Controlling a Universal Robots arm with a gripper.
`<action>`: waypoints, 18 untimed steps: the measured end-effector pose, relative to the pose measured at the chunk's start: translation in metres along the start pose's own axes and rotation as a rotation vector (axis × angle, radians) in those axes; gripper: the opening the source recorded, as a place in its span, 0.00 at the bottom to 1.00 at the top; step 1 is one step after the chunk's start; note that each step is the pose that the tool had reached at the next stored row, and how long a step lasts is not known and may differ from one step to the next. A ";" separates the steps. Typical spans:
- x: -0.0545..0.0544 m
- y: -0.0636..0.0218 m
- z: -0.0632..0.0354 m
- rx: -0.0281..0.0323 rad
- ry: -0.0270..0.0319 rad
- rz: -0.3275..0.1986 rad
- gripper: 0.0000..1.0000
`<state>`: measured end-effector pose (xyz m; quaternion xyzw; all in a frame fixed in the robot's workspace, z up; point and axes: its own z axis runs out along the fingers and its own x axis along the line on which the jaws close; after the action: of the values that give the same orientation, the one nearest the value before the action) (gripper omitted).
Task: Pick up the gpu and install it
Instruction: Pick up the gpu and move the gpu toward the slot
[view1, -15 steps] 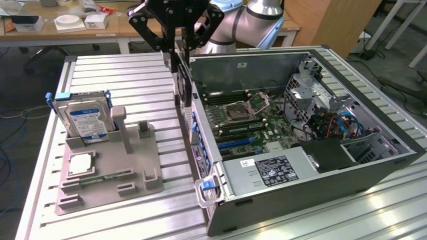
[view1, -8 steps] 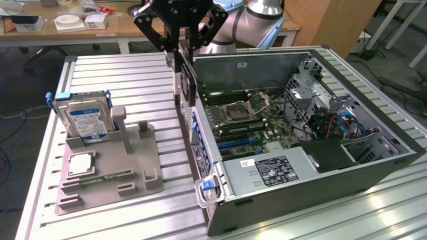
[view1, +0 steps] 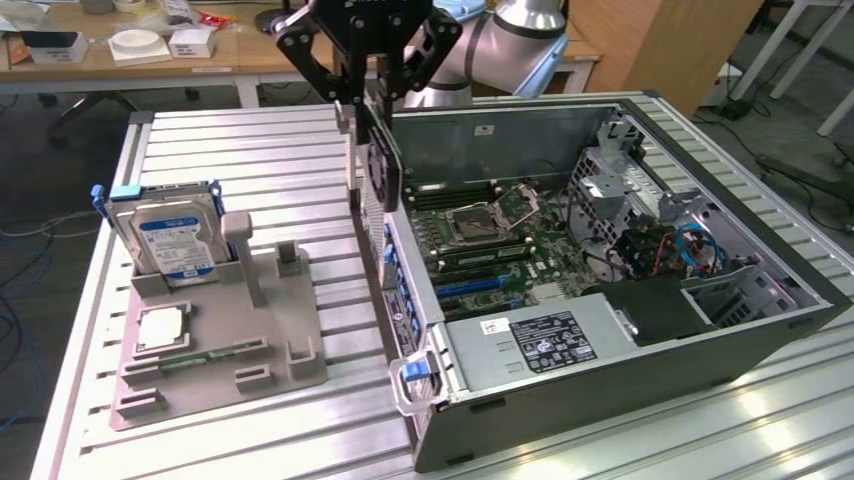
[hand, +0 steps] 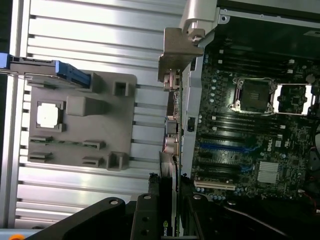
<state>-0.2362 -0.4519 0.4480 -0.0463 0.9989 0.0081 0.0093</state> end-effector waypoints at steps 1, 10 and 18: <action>-0.001 -0.0001 0.0000 0.0000 0.0000 -0.001 0.26; -0.007 -0.0006 0.0001 -0.0002 0.0002 -0.013 0.26; -0.012 -0.0011 0.0002 -0.0004 0.0004 -0.024 0.26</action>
<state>-0.2238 -0.4519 0.4480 -0.0583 0.9982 0.0082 0.0091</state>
